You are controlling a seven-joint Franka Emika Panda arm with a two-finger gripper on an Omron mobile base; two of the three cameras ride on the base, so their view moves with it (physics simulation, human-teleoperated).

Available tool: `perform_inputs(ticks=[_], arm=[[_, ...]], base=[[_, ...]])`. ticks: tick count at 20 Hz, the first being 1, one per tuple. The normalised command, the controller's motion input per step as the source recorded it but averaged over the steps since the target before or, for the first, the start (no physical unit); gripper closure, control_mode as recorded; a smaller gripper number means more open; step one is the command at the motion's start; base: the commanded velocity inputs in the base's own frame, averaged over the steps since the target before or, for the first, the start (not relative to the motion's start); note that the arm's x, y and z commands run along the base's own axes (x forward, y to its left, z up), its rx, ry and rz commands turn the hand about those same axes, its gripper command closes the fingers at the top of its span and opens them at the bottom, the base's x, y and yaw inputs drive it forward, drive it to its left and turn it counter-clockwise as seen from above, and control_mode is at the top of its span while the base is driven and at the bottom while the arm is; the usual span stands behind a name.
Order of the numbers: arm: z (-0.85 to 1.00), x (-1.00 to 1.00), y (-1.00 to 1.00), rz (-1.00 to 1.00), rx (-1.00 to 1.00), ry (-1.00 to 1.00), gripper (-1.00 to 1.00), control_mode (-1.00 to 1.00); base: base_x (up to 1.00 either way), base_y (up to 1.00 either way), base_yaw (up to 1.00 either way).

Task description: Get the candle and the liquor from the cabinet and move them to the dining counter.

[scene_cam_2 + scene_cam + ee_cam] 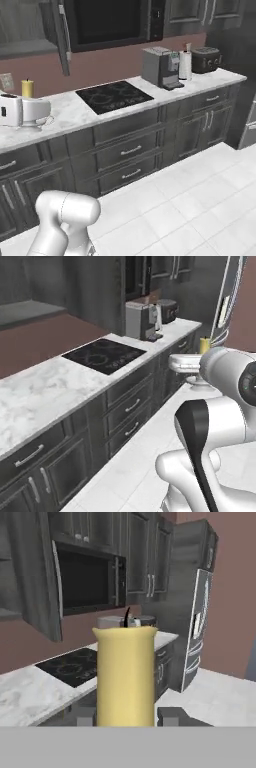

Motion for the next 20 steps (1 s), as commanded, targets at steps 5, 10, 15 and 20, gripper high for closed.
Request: perform_inputs(ticks=[5,10,15,20], arm=[[0.00,0.00,0.00,0.00,0.00,0.00,1.00,1.00],[0.00,0.00,0.00,0.00,0.00,0.00,1.00,1.00],[0.00,0.00,0.00,0.00,0.00,0.00,1.00,1.00],[0.00,0.00,0.00,0.00,0.00,0.00,1.00,1.00]], base=[[0.00,0.13,-0.89],[0.00,0.15,-0.88],[-0.12,0.14,-0.76],[-0.58,0.14,-0.39]])
